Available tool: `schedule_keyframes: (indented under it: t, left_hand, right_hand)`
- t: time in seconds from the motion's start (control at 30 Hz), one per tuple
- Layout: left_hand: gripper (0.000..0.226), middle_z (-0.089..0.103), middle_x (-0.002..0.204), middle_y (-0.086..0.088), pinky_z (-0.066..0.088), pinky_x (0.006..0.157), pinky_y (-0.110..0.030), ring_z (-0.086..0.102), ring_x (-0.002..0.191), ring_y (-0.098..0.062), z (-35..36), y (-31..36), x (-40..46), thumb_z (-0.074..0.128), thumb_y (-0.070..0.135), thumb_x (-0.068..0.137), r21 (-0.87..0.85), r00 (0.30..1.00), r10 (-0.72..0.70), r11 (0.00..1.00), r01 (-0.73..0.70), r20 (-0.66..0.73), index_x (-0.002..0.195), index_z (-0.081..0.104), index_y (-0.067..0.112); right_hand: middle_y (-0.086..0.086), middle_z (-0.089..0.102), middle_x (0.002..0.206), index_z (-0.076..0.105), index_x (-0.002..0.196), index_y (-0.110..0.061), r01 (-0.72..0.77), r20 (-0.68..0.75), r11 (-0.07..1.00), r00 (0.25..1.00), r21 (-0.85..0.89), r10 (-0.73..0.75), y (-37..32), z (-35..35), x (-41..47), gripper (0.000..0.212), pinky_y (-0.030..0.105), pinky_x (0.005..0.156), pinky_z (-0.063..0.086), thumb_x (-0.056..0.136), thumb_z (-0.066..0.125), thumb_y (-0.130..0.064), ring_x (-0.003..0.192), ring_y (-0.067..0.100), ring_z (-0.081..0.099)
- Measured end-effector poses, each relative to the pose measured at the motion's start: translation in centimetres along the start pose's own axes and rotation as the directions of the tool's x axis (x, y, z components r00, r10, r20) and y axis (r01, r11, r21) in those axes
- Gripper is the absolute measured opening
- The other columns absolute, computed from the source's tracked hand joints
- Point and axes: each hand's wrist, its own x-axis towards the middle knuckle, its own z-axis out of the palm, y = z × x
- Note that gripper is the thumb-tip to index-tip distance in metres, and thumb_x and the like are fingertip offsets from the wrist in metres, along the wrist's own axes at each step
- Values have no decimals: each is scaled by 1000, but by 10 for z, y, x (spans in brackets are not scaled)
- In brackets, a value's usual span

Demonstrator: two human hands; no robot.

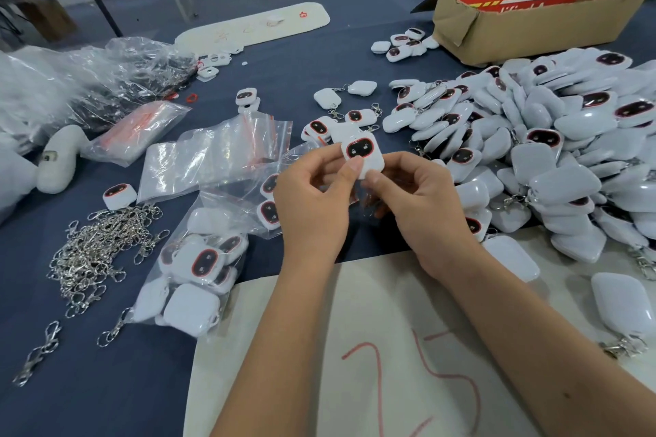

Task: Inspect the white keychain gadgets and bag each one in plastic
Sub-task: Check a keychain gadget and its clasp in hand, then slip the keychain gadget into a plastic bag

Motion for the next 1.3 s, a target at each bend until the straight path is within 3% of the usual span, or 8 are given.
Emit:
schedule_keyframes:
  t: [0.13, 0.3, 0.4, 0.53, 0.73, 0.83, 1.1, 1.3]
  left_hand:
    - [34, 58, 121, 3, 39, 94, -28, 47, 119, -17, -2, -5, 0, 64, 42, 99, 611, 981, 193, 775, -161, 15, 131, 68, 32]
    - [43, 35, 133, -4, 35, 105, -37, 30, 125, -24, -2, -10, -6, 59, 56, 97, 811, 991, 37, 571, -124, 126, 136, 61, 39]
    - [27, 43, 111, 1, 40, 89, -34, 44, 104, -21, -2, -7, -5, 64, 52, 94, 747, 999, 52, 663, -47, 17, 101, 67, 26]
    - [30, 56, 75, 6, 45, 72, -40, 55, 76, -23, -8, -3, -2, 68, 32, 92, 649, 993, 62, 761, 17, -99, 72, 48, 22]
    - [28, 62, 68, 7, 55, 69, -42, 59, 61, -11, -7, 1, -2, 69, 13, 81, 473, 999, 45, 880, -43, 7, 89, 47, 29]
    - [33, 65, 71, 13, 56, 65, -41, 61, 60, -7, 0, -2, -6, 71, 16, 79, 441, 993, 69, 891, -105, 97, 93, 47, 34]
    - [29, 61, 73, 12, 54, 64, -27, 59, 66, -6, 2, -4, -5, 71, 3, 79, 446, 978, 205, 872, -202, 42, 90, 56, 26]
    - [23, 63, 74, 13, 48, 60, -14, 62, 68, -8, 3, 2, -6, 74, 8, 82, 409, 944, 329, 866, -288, -32, 86, 58, 25]
  right_hand:
    - [-1, 74, 76, 74, 97, -14, -33, -132, 999, 991, 13, 34, 1, -2, 2, 10, 19, 58, 51, 100, 66, -9, 59, 7, 62]
    - [-5, 71, 71, 75, 95, -14, -36, -191, 999, 981, -21, 32, 1, 0, 3, 7, 19, 55, 48, 97, 69, -11, 54, 6, 57]
    - [-9, 69, 69, 76, 95, -17, -34, -217, 998, 976, -53, 21, 2, 1, 2, 7, 22, 56, 48, 98, 70, -15, 55, 7, 57]
    - [-6, 67, 67, 73, 93, -19, -39, -227, 996, 974, -75, 21, 1, 1, 1, 10, 25, 56, 49, 100, 67, -16, 57, 9, 57]
    - [-1, 71, 68, 73, 94, -14, 12, -248, 993, 968, -114, -41, -4, 1, -1, 11, 22, 51, 49, 101, 65, -13, 52, 10, 60]
    - [-3, 74, 76, 76, 96, -14, 49, -256, 973, 961, -225, -108, -5, 2, -3, 8, 33, 64, 56, 98, 67, -15, 63, 13, 66]
    - [-4, 73, 78, 78, 98, -17, 8, -317, 912, 936, -411, -151, -5, -1, -3, 9, 29, 72, 55, 92, 72, -16, 71, 10, 67]
    - [-4, 70, 76, 68, 89, -14, 129, -207, 918, 954, -376, -218, -8, 4, -7, 11, 38, 69, 58, 92, 78, -18, 68, 16, 69]
